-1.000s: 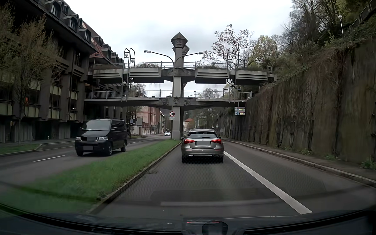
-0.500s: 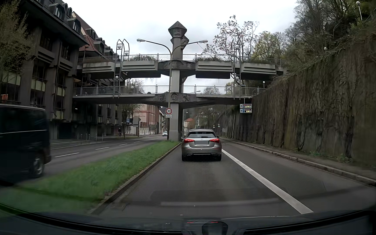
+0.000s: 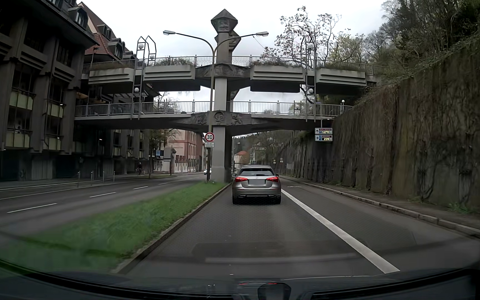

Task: Follow the waypoints while adhering to traffic rules and regulations

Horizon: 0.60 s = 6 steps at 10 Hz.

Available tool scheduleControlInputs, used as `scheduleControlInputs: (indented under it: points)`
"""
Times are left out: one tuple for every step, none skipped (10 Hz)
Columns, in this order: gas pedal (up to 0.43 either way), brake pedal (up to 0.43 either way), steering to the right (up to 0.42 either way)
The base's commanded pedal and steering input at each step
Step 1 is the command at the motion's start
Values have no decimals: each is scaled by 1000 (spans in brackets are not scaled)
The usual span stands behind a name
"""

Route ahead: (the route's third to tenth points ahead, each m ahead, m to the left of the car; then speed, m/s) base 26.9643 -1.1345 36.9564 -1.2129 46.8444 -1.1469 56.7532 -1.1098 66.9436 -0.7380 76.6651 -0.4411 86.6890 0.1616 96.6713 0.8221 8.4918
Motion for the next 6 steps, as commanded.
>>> scheduleControlInputs:
  points:
    - [118, 0, 1]
    - [118, 0, 1]
    - [118, 0, 2]
    - [118, 0, 2]
    - [118, 0, 2]
    - [118, 0, 1]
